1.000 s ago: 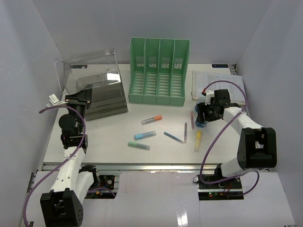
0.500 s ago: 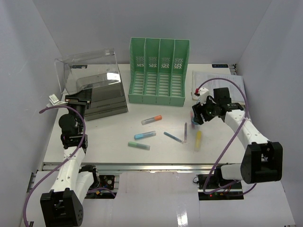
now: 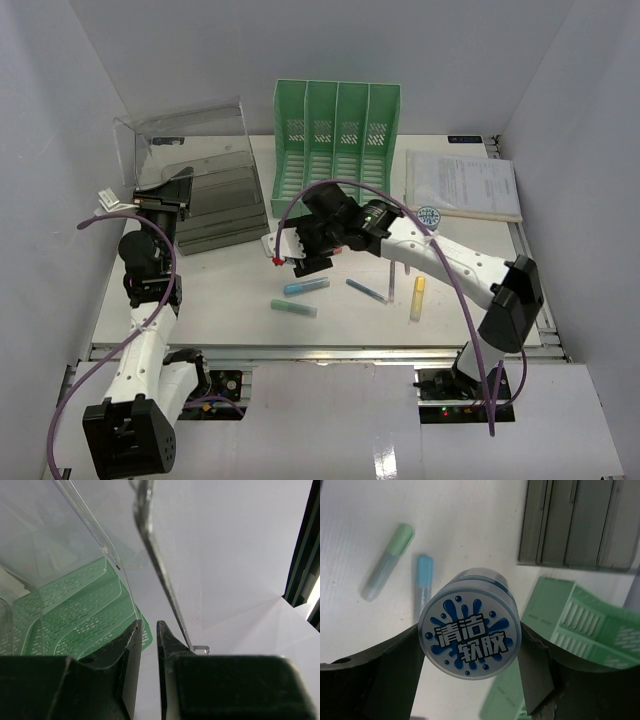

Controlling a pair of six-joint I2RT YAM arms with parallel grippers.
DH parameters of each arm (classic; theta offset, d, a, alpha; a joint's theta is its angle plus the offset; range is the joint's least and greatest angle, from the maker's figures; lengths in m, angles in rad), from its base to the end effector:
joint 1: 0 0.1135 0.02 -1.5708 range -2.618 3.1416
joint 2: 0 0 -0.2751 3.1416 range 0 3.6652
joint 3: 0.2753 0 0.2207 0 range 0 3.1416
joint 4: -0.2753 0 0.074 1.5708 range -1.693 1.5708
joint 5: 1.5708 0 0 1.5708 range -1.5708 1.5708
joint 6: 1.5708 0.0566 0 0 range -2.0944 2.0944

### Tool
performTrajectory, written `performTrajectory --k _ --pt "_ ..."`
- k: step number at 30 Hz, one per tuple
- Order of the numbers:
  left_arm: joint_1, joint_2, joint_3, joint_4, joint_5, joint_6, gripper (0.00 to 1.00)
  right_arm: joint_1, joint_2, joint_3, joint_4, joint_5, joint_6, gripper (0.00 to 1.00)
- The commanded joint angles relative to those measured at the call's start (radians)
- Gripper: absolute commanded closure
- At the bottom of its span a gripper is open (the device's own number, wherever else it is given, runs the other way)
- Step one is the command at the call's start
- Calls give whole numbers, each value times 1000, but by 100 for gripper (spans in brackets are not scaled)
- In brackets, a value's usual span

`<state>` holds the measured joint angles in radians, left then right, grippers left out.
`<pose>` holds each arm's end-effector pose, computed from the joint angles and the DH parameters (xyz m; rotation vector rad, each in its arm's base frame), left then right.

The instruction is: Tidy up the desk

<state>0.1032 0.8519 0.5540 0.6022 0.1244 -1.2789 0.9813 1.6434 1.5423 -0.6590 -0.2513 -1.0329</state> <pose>0.1834 0.0119 0.3545 -0.7677 1.1069 -1.0836 0.1833 0.2993 0.3374 -2.0220 1.1298 0.2664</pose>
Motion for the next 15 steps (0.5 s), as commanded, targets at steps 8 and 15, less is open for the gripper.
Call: performTrajectory --k 8,15 --pt "7 22 80 -12 12 -22 71 135 222 265 418 315 -269 92" --pt "7 19 124 -41 17 38 71 114 335 260 824 423 -289 92"
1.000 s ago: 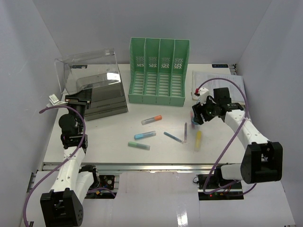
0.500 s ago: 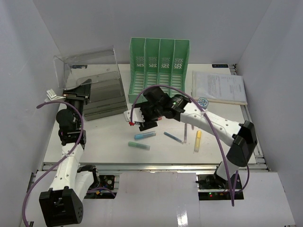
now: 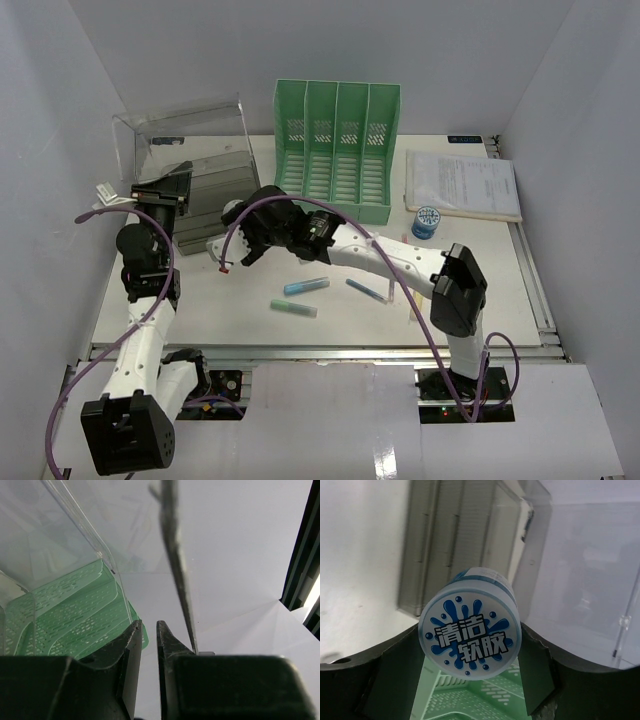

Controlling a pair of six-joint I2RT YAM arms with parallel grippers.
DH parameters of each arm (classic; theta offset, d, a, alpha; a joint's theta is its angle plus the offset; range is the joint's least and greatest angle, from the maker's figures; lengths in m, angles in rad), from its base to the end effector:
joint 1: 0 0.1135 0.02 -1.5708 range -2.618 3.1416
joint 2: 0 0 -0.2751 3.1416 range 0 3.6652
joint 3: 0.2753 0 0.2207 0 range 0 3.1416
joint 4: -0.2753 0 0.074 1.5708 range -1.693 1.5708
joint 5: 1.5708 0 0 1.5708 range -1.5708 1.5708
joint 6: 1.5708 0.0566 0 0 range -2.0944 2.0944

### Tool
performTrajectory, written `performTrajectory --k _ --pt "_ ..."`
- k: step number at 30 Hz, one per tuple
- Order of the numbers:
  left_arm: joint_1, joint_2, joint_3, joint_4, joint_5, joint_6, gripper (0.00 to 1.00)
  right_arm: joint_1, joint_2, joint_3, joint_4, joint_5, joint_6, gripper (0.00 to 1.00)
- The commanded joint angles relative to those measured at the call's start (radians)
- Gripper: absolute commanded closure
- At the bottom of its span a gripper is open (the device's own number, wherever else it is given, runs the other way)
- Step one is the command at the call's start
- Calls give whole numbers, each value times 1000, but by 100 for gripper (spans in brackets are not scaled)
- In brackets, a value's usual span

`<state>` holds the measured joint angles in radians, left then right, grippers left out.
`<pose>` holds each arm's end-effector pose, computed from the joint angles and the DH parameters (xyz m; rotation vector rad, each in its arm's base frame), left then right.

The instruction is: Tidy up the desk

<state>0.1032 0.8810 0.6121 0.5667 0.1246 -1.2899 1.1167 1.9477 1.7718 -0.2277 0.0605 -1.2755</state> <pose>0.1898 0.0126 0.3653 -0.7790 1.1091 -1.0915 0.2052 0.4127 0.3399 -1.8252 0.7603 -0.1632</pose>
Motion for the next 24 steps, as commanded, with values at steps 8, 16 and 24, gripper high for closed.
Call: performTrajectory --k 8,16,24 --pt "7 -20 67 -16 16 88 71 -69 156 107 539 193 -76 91" --pt "7 -17 69 -12 24 95 71 -80 201 108 547 188 -110 30" --pt "7 -13 77 -17 30 93 72 -67 120 92 463 156 -75 6"
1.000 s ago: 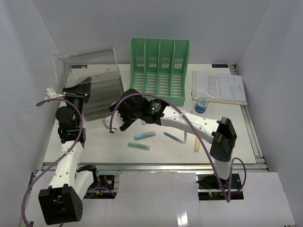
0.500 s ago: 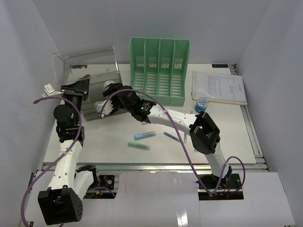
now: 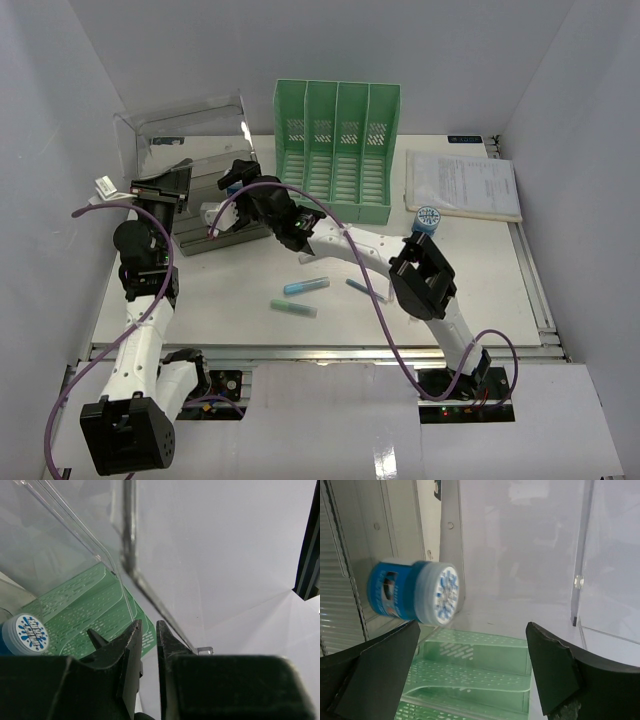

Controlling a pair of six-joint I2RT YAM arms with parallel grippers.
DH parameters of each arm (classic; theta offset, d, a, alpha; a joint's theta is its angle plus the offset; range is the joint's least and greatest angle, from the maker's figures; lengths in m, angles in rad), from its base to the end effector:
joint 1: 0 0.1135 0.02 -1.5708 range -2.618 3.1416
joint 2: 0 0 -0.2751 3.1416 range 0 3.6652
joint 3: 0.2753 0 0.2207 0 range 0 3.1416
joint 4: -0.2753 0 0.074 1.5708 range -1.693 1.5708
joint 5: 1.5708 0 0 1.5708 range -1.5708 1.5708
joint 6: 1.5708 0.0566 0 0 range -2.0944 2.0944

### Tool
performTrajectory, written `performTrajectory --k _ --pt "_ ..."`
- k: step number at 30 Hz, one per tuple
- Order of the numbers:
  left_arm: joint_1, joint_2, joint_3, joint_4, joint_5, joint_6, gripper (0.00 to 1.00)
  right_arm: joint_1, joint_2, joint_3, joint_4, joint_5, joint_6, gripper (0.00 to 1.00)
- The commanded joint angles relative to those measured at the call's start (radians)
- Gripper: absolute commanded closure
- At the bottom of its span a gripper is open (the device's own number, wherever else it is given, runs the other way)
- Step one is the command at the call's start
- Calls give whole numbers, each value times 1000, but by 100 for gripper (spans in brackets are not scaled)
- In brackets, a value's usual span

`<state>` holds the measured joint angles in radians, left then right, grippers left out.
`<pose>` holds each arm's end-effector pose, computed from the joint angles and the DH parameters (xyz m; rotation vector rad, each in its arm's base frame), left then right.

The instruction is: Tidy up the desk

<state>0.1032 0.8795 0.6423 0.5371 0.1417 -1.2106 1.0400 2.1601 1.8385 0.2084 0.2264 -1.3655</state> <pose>0.1892 0.0116 0.3723 -0.7158 1.1393 -1.0358 0.2750 0.4435 0.3174 -1.5161 0.7686 -0.4343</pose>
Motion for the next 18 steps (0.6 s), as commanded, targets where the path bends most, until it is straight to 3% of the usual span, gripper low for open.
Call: performTrajectory --k 1,5,8,11,15,18 --pt "7 -9 47 12 15 12 72 14 -114 18 0 -22 31 6" --pt "7 -9 52 7 19 3 72 33 -209 -14 -216 -107 61 4" --pt "8 -13 56 -5 19 5 72 41 -371 -81 -536 -397 14 4" --pt "8 -19 54 -7 19 1 72 44 -473 -139 -939 -580 3 6" --pt "9 -30 45 -6 16 -3 72 3 -676 -413 -991 -647 162 8" --pt "8 -38 41 -6 16 -6 71 -205 -841 -562 -916 -711 319 7"
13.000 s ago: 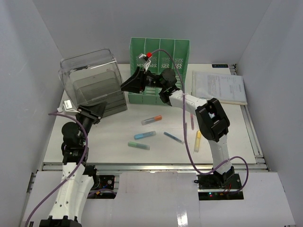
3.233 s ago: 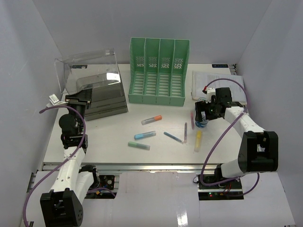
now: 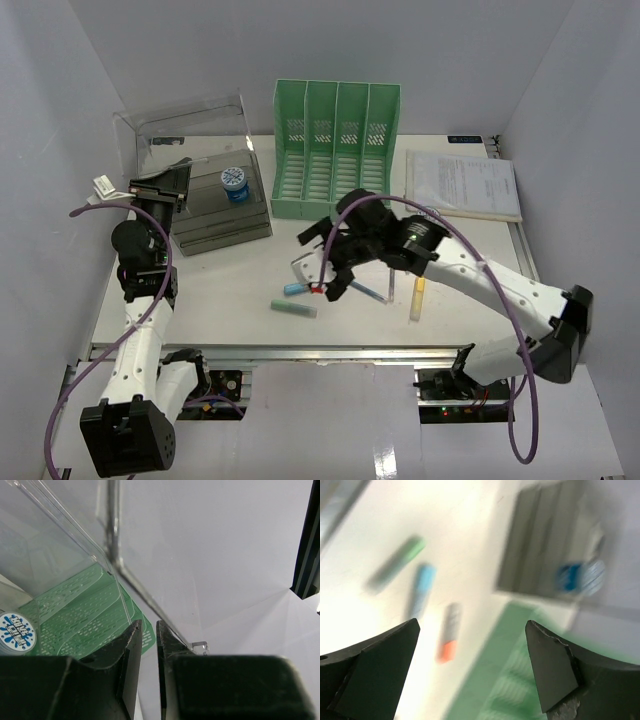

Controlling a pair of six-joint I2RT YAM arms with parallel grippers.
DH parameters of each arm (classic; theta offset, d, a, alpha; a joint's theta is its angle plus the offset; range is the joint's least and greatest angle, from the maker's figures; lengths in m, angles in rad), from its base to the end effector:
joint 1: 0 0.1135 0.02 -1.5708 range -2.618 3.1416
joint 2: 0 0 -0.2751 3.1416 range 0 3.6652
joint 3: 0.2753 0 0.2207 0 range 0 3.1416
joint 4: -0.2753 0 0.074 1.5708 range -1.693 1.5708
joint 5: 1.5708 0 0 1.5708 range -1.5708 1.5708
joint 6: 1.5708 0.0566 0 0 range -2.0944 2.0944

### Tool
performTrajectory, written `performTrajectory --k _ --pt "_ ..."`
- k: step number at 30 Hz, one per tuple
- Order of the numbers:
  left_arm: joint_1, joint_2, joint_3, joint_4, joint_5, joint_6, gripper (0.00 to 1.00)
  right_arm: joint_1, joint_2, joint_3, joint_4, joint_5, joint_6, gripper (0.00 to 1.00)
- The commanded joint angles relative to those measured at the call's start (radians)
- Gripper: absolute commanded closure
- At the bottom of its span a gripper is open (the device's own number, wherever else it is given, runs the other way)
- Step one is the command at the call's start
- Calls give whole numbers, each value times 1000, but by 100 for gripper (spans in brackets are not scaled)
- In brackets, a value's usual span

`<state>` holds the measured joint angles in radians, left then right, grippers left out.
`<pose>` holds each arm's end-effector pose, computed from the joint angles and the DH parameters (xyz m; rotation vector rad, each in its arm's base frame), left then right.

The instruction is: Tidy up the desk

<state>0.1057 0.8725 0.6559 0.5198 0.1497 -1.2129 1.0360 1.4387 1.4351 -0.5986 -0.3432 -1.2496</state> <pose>0.1873 0.0114 0.3760 -0.7107 1.1397 -1.0411 0.1372 0.2689 0.3733 -2.0230 0.7090 0.2481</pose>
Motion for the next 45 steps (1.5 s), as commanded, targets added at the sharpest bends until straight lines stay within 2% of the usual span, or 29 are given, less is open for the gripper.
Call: performTrajectory --k 1,5,6,9,10,11,13,20,24,29,39,45 --pt "6 -32 25 12 10 -6 71 -294 -150 -194 -94 -139 269 7" --pt "6 -33 24 13 10 -5 71 -596 -186 -271 -61 -84 562 6" --pt "6 -32 25 13 11 -4 71 -638 -189 -302 -37 -51 618 6" --pt "6 -26 29 7 18 -2 71 -724 -196 -378 58 113 854 3" --pt "6 -26 30 5 19 -2 71 -753 -196 -391 77 161 947 4" --pt "6 -27 33 2 19 0 71 -766 -197 -401 99 235 1001 9" --pt "6 -28 34 -5 18 2 71 -781 -189 -401 146 313 1088 10" --pt "6 -32 27 -5 20 -5 72 -824 -17 -324 210 476 1213 10" --pt "6 -39 13 -3 17 -8 72 -856 96 -256 207 473 1241 10" --pt "6 -32 2 9 21 -14 72 -862 161 -226 240 533 1242 10" --pt "6 -26 -12 20 24 -14 72 -884 310 -183 246 426 1276 10" --pt "6 -26 -14 22 25 -16 72 -899 361 -152 248 436 1295 9"
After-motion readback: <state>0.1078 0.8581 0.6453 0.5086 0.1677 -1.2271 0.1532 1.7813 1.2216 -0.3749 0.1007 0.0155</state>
